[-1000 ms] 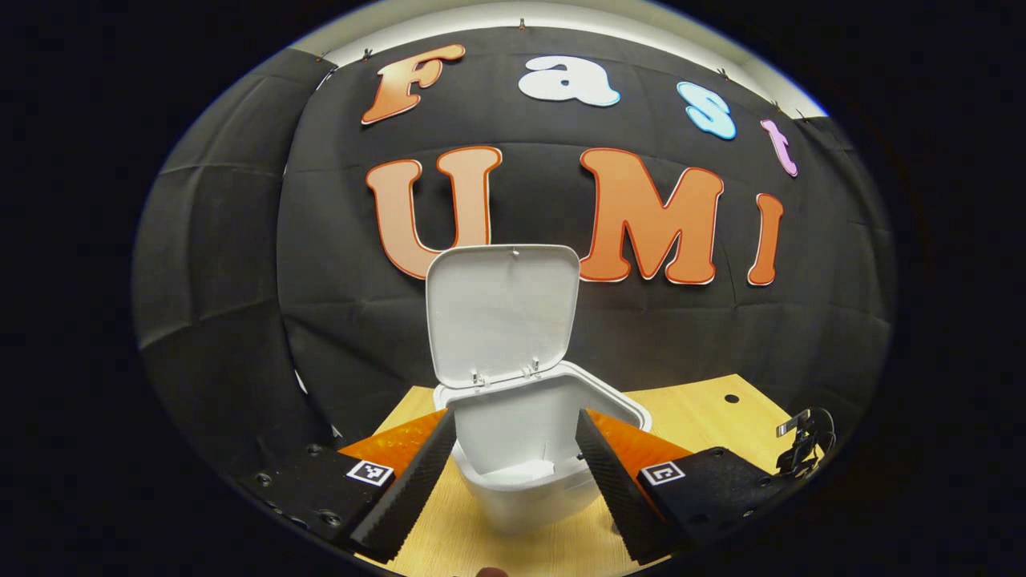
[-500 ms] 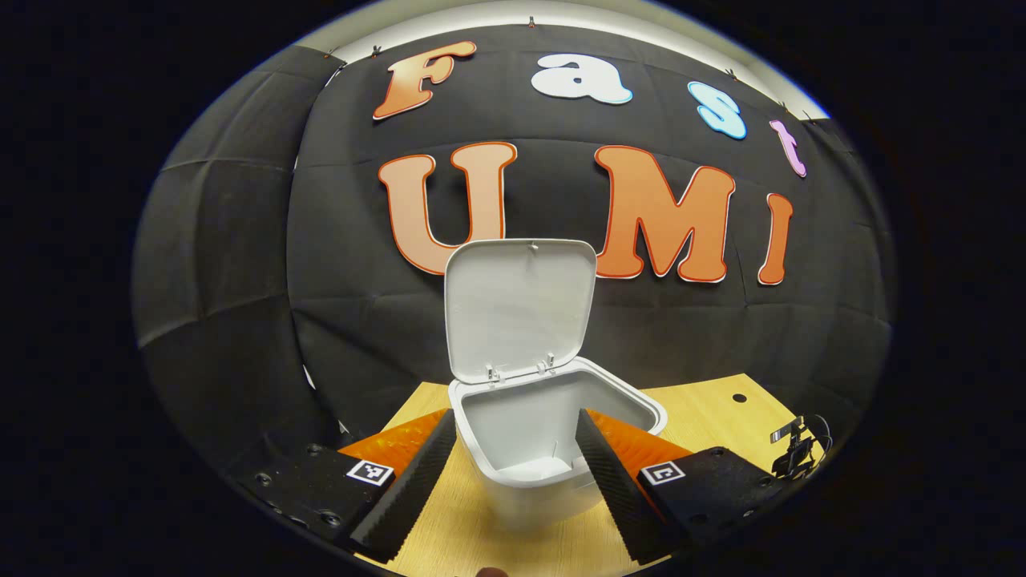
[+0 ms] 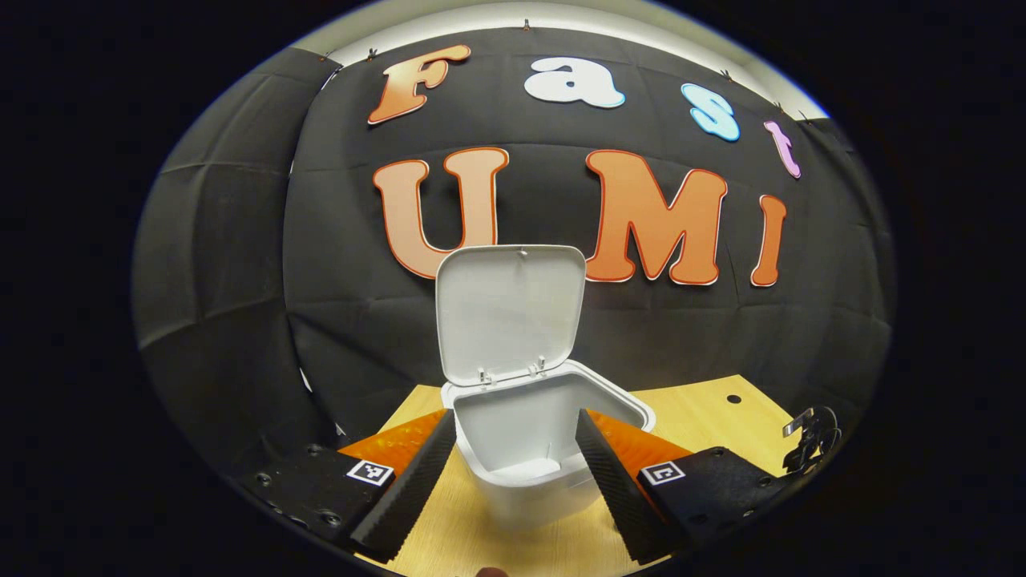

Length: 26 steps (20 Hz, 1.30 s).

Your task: Press the lid of the desktop garbage bin to open it, pick up the crumpled paper on the desktop and throw it into the bin, then pick up the pop can on the desktop and drop it into the bin, and finally close the garbage bin lid.

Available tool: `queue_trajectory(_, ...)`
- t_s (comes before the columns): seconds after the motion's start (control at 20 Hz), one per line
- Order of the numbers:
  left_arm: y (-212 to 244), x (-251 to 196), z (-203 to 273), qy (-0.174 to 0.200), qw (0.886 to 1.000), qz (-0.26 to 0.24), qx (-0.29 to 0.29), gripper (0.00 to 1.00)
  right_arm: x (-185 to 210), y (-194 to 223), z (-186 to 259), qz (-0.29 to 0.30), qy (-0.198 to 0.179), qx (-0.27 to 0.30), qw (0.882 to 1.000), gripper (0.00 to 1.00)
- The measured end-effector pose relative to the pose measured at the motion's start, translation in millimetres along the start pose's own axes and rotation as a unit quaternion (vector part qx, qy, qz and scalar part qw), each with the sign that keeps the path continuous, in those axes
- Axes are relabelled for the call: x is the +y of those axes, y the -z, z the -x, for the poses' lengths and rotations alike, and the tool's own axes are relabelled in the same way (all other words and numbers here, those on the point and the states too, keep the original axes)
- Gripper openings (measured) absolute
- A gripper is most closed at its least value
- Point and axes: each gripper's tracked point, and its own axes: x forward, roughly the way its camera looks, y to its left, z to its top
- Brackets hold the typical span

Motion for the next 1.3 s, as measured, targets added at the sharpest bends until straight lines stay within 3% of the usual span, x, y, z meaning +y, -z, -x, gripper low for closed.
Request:
queue_trajectory(0.1,0,-4,2,0.006,1.0,0.002,-0.001,0.95,-14,-39,28,-0.003,0.0,-0.017,1.0,0.05)
queue_trajectory(0.15,0,-6,1,0.008,1.0,0.003,-0.002,0.95,-4,-5,24,-0.003,0.0,-0.032,0.999,0.05)
queue_trajectory(0.35,1,-10,2,0.017,1.0,0.006,-0.003,0.95,-3,-102,106,0.007,-0.009,-0.117,0.993,0.05)
queue_trajectory(0.7,3,-12,5,0.026,1.0,0.006,-0.004,0.96,37,-223,226,0.07,-0.034,-0.266,0.961,0.04)
queue_trajectory(1.05,8,12,15,0.014,1.0,0.023,-0.004,0.96,126,-316,256,0.114,-0.102,-0.333,0.931,0.04)
queue_trajectory(1.3,19,45,28,-0.011,1.0,0.028,0.006,0.96,201,-345,245,0.154,-0.152,-0.342,0.914,0.04)
